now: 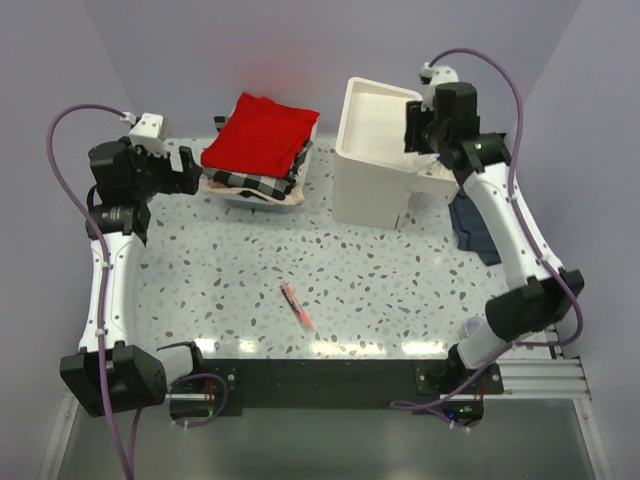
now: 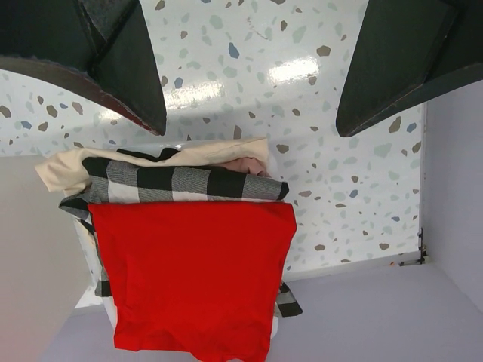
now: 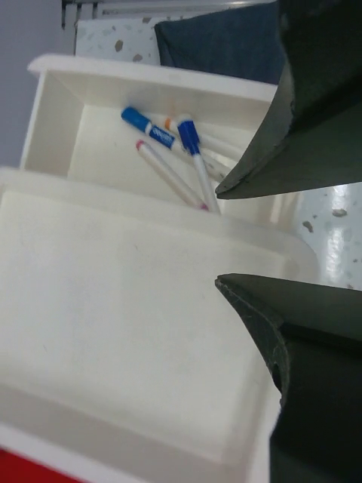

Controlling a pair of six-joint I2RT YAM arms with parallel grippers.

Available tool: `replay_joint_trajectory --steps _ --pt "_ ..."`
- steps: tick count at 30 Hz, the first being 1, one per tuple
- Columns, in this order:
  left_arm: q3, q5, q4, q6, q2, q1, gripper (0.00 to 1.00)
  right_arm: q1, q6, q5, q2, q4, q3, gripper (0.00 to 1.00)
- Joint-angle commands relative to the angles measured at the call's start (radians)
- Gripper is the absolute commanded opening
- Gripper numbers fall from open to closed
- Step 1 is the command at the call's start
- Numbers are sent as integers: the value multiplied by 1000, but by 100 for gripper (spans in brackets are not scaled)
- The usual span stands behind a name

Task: Sort the stationery into containers
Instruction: Place the pen in the drawer, then pick up the pen from the center of the board.

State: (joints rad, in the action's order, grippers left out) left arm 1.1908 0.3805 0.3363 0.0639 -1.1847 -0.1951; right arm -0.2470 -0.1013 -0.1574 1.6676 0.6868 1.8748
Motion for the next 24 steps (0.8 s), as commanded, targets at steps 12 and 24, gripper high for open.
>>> replay_joint_trajectory --steps 12,24 --pt "-79 -31 -33 -19 85 -9 100 -624 -75 167 -96 34 -451 54" --pt "-172 -58 -20 -9 212 -18 100 -732 -189 188 300 76 -295 38"
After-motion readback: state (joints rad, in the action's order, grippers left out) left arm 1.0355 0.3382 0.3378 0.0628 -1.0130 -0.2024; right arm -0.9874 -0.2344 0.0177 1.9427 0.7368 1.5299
